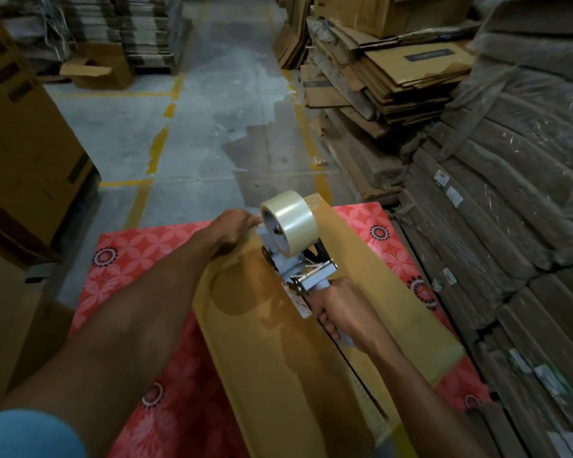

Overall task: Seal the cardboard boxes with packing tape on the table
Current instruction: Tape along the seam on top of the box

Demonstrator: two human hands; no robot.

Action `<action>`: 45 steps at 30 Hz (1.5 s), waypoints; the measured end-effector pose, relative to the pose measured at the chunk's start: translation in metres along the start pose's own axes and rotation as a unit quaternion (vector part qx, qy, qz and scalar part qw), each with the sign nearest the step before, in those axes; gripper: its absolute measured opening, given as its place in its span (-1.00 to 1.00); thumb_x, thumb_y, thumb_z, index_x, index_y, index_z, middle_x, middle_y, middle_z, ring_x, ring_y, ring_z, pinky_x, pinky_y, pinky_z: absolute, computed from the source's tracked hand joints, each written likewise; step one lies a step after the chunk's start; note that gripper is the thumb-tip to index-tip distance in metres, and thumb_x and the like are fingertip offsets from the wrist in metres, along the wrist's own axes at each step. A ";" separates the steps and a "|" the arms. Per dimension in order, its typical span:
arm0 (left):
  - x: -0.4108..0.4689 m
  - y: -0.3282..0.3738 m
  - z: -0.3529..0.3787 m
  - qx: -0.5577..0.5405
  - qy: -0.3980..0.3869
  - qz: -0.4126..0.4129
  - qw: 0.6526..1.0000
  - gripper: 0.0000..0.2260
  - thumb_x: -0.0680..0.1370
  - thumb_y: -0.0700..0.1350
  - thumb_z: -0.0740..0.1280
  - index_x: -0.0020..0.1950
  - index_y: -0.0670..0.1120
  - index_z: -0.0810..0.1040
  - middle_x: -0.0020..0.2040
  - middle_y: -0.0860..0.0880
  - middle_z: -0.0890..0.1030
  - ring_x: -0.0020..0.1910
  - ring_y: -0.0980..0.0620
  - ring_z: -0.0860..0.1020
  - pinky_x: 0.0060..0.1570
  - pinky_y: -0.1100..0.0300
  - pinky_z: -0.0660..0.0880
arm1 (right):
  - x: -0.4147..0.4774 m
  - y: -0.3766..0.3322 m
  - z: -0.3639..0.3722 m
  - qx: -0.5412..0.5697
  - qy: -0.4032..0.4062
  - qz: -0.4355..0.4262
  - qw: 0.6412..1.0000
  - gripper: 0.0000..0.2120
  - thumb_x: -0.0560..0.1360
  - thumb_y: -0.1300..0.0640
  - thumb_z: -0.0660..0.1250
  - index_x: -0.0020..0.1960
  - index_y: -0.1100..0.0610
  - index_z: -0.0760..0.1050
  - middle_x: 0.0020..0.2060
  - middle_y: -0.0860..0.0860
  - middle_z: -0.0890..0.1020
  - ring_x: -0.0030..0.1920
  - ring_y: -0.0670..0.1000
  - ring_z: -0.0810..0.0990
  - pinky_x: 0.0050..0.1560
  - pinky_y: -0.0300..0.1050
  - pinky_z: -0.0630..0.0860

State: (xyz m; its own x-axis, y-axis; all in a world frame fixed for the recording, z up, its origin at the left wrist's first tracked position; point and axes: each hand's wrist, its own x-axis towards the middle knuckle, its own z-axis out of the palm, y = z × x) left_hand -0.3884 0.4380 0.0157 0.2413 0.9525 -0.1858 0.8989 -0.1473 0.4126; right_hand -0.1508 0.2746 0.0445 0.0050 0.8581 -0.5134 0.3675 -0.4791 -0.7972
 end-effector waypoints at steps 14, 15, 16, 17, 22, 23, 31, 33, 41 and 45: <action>0.007 0.008 0.019 0.184 0.053 -0.129 0.973 -0.36 0.61 0.01 0.26 0.63 0.03 0.05 0.65 -0.06 -0.08 0.61 -0.21 -0.15 0.47 -0.38 -0.14 | 0.003 -0.007 0.015 -0.027 -0.003 -0.017 0.999 -0.87 0.31 0.34 0.32 -0.40 0.23 0.46 -0.51 0.11 0.46 -0.56 0.06 0.41 -0.47 -0.13 0.29; 0.012 0.005 0.015 0.179 0.053 -0.139 0.972 -0.32 0.60 0.01 0.30 0.63 0.04 0.03 0.65 -0.05 -0.11 0.61 -0.21 -0.17 0.47 -0.39 -0.16 | 0.009 -0.013 0.018 -0.036 -0.007 -0.030 0.999 -0.87 0.33 0.34 0.33 -0.38 0.24 0.48 -0.49 0.12 0.47 -0.53 0.07 0.43 -0.46 -0.12 0.31; 0.017 0.001 0.011 0.174 0.056 -0.147 0.972 -0.29 0.59 0.02 0.32 0.64 0.05 0.02 0.65 -0.05 -0.13 0.61 -0.21 -0.19 0.47 -0.39 -0.17 | 0.015 -0.017 0.021 -0.044 -0.008 -0.039 0.998 -0.87 0.36 0.33 0.33 -0.36 0.23 0.49 -0.46 0.12 0.48 -0.50 0.08 0.45 -0.44 -0.11 0.34; 0.021 -0.003 0.008 0.169 0.060 -0.155 0.972 -0.27 0.57 0.03 0.34 0.64 0.06 0.01 0.65 -0.05 -0.14 0.61 -0.21 -0.19 0.47 -0.40 -0.18 | 0.021 -0.021 0.024 -0.048 -0.009 -0.044 0.998 -0.86 0.38 0.31 0.32 -0.35 0.21 0.50 -0.42 0.13 0.49 -0.46 0.08 0.46 -0.42 -0.09 0.36; 0.025 -0.012 0.004 0.160 0.063 -0.142 0.975 -0.33 0.59 0.03 0.30 0.63 0.06 0.06 0.65 -0.03 -0.08 0.61 -0.19 -0.17 0.46 -0.40 -0.17 | 0.019 -0.019 0.021 -0.087 -0.005 -0.052 0.995 -0.82 0.42 0.19 0.25 -0.36 0.07 0.40 -0.22 0.16 0.50 -0.23 0.09 0.49 -0.21 0.03 0.49; 0.025 -0.012 0.004 0.151 0.073 -0.136 0.976 -0.40 0.62 0.08 0.23 0.62 0.09 0.09 0.65 -0.02 -0.05 0.61 -0.19 -0.16 0.47 -0.39 -0.19 | 0.010 -0.014 0.016 -0.077 -0.005 -0.033 0.996 -0.78 0.47 0.12 0.13 -0.36 0.00 0.32 -0.15 0.14 0.48 -0.15 0.07 0.46 -0.10 0.04 0.54; 0.015 0.029 0.014 0.068 0.106 -0.209 0.970 -0.32 0.62 0.35 -0.16 0.65 0.01 -0.03 0.65 -0.08 -0.12 0.61 -0.20 -0.19 0.46 -0.39 -0.24 | -0.045 0.030 -0.001 -0.054 0.025 0.033 0.998 -0.69 0.42 0.24 0.29 -0.47 0.07 0.38 -0.34 0.10 0.50 -0.28 0.05 0.45 -0.20 -0.05 0.41; -0.003 0.051 0.033 0.042 0.119 -0.169 0.977 -0.29 0.65 0.28 0.00 0.65 -0.10 -0.10 0.65 -0.11 -0.13 0.61 -0.18 -0.17 0.49 -0.35 -0.19 | -0.049 0.026 -0.002 -0.015 0.055 0.038 0.998 -0.75 0.28 0.34 0.30 -0.53 0.13 0.39 -0.50 0.14 0.43 -0.49 0.05 0.39 -0.38 -0.11 0.31; -0.010 0.042 0.048 0.140 0.094 -0.120 0.978 0.03 0.50 0.10 0.43 0.62 -0.20 -0.26 0.63 -0.17 -0.21 0.61 -0.18 -0.20 0.52 -0.31 -0.16 | -0.039 0.006 0.004 0.010 0.019 0.017 1.000 -0.87 0.28 0.36 0.30 -0.42 0.23 0.44 -0.57 0.12 0.41 -0.60 0.05 0.34 -0.51 -0.20 0.25; 0.003 0.018 0.047 0.153 0.087 -0.107 0.979 0.06 0.44 0.22 0.45 0.64 -0.12 -0.18 0.64 -0.16 -0.18 0.61 -0.19 -0.20 0.49 -0.31 -0.17 | -0.022 -0.005 0.009 -0.036 -0.001 -0.004 0.999 -0.90 0.32 0.28 0.32 -0.37 0.20 0.48 -0.55 0.11 0.48 -0.58 0.05 0.40 -0.49 -0.17 0.33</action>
State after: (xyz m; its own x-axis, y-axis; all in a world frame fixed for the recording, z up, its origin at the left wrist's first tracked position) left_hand -0.3539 0.4254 -0.0192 -0.0055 0.9973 -0.0734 0.9959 0.0121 0.0891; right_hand -0.1611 0.2563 0.0571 0.0000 0.8615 -0.5078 0.4337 -0.4576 -0.7762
